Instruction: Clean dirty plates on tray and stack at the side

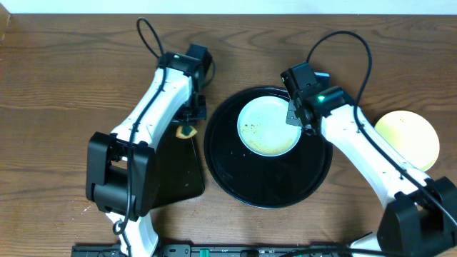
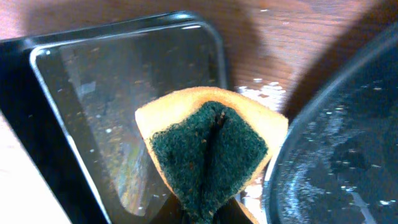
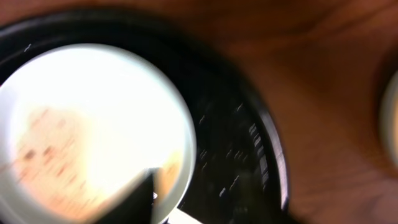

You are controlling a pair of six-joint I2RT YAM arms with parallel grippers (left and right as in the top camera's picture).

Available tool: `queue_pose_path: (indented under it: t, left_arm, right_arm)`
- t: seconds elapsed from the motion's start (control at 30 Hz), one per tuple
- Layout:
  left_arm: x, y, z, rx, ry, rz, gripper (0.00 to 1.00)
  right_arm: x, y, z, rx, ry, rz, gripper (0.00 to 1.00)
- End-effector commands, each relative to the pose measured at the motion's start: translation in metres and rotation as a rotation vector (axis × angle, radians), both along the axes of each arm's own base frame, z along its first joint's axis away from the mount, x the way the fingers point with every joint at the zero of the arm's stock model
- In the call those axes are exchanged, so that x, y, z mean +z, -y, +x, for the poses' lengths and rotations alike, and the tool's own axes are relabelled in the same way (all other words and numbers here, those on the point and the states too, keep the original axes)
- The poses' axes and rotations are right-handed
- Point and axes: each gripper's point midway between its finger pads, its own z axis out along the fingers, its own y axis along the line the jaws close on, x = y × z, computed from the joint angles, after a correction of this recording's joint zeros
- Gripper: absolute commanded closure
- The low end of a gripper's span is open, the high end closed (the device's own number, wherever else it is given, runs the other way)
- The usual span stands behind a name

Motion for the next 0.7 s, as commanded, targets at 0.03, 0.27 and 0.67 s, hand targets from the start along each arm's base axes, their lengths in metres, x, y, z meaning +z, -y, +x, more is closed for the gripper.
queue_pose_path:
  t: [0.03, 0.27, 0.67]
  left_arm:
    - [0.007, -0.028, 0.000, 0.002, -0.019, 0.041, 0.93]
    - [0.006, -0.068, -0.010, 0.072, -0.071, 0.098, 0.92]
    - [0.006, -0.072, -0.010, 0.063, -0.077, 0.097, 0.92]
  right_arm:
    - [-0.012, -0.037, -0.030, -0.069, -0.157, 0.260, 0.01]
    - [-0.030, -0.032, -0.048, -0.278, -0.214, 0.307, 0.08]
    - [-0.075, -0.006, -0.046, -0.459, -0.194, 0.392, 0.09]
